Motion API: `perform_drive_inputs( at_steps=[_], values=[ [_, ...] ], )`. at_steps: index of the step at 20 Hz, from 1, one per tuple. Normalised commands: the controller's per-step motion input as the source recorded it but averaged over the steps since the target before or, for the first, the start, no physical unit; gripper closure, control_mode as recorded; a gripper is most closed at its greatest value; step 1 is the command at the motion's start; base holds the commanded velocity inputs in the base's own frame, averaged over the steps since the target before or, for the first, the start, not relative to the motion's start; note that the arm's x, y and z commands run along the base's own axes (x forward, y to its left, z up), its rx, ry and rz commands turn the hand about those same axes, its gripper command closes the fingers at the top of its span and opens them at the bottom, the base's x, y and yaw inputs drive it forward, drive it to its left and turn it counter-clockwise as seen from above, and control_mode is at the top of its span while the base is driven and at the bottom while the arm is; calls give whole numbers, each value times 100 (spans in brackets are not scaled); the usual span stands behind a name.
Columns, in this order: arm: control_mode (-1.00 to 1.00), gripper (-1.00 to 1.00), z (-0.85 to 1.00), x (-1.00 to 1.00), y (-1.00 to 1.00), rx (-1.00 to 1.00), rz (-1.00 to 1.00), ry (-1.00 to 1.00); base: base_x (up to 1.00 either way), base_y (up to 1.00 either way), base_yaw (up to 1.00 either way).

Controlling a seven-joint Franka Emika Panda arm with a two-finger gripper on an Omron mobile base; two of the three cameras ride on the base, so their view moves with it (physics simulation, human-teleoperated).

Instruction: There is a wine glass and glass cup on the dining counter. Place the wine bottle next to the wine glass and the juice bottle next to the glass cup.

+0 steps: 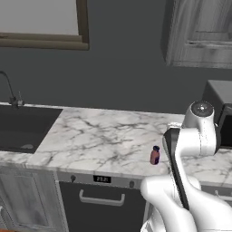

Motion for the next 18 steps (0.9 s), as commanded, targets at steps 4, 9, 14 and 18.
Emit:
perform_drive_inputs(
  at_steps=[4,9,14,18],
  values=[
    [-100,-100,0,0,0,0,0,0,0,0,0],
    [-100,-100,1,0,0,0,0,0,0,0,0],
    [-100,-100,8,-1,6,3,4,0,0,0,0],
    [-100,-100,9,-1,16,12,0,1,0,0,0]
  ],
)
